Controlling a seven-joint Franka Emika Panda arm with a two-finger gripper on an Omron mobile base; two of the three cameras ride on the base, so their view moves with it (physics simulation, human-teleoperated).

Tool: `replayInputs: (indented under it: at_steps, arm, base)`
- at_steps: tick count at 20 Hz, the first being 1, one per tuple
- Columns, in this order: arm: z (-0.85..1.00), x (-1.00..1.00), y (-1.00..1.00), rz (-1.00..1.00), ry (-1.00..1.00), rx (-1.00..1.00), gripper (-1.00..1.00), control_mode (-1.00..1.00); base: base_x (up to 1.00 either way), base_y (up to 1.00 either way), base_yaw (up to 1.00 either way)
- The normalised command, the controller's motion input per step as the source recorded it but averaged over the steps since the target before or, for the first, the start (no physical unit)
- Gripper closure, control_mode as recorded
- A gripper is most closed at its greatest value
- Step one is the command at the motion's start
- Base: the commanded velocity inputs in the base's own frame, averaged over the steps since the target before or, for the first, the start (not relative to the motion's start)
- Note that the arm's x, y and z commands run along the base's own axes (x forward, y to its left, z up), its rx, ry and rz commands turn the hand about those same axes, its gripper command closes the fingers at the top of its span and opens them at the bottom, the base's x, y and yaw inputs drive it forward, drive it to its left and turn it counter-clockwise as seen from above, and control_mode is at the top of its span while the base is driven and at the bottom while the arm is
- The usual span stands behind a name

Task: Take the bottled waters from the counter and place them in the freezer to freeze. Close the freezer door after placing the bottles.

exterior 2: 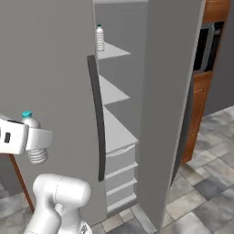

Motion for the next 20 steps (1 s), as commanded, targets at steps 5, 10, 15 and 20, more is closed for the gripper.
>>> replayInputs:
  at_steps: [5,10,15,20]
  arm:
    - [0.00,0.00,0.00,0.00,0.00,0.00,1.00,1.00]
    - [0.00,0.00,0.00,0.00,0.00,0.00,1.00,1.00]
    - [0.00,0.00,0.00,0.00,0.00,0.00,1.00,1.00]
    - [0.00,0.00,0.00,0.00,0.00,0.00,1.00,1.00]
  base:
    - [0.00,-0.44,0.51]
    - [0.00,-0.31,0.42]
    - [0.00,-0.10,0.25]
    - [-0.06,-0.42,0.01]
